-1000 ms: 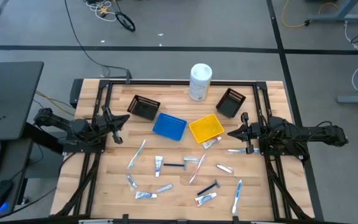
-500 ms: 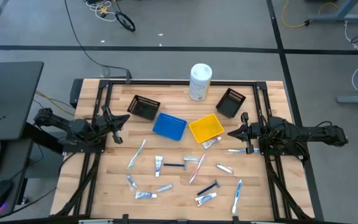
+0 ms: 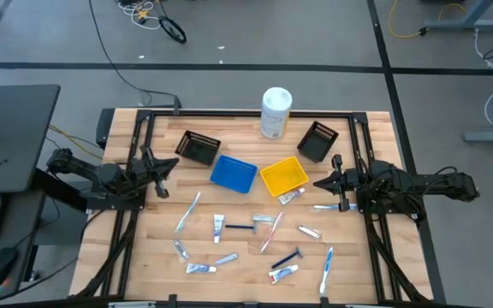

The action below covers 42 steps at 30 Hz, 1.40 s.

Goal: Pick & Place Travel size toiletries
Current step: Put the green toothbrush into the left black bin

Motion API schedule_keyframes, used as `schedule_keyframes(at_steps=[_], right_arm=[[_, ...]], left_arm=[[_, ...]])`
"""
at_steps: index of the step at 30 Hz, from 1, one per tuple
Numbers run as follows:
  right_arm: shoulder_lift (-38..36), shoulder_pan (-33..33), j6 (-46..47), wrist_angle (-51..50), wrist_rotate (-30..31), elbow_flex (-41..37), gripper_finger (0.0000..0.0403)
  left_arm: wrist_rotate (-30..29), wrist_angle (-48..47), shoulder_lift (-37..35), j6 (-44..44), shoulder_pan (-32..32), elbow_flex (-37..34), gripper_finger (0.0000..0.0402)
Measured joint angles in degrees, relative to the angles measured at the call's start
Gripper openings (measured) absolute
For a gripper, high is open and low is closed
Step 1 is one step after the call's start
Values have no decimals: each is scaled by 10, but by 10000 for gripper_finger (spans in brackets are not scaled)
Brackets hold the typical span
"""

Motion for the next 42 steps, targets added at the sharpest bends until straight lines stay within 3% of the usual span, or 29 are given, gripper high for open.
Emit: schedule_keyframes(at_steps=[10, 19, 25, 32, 37, 42], right_arm=[[0, 0, 0, 0, 0, 0, 3], [0, 0, 0, 3, 0, 0, 3], [0, 0, 96, 47, -15, 0, 3], [0, 0, 101, 87, -15, 0, 3], [0, 0, 97, 82, 59, 0, 3], [1, 0, 93, 82, 200, 0, 3]], left_arm=[[36, 0, 0, -67, 0, 0, 24], [36, -21, 0, -119, 0, 0, 82], [22, -44, 0, -107, 0, 0, 110], [21, -51, 0, -163, 0, 0, 129], [26, -37, 0, -183, 0, 1, 146], [37, -41, 6, -180, 0, 19, 159]])
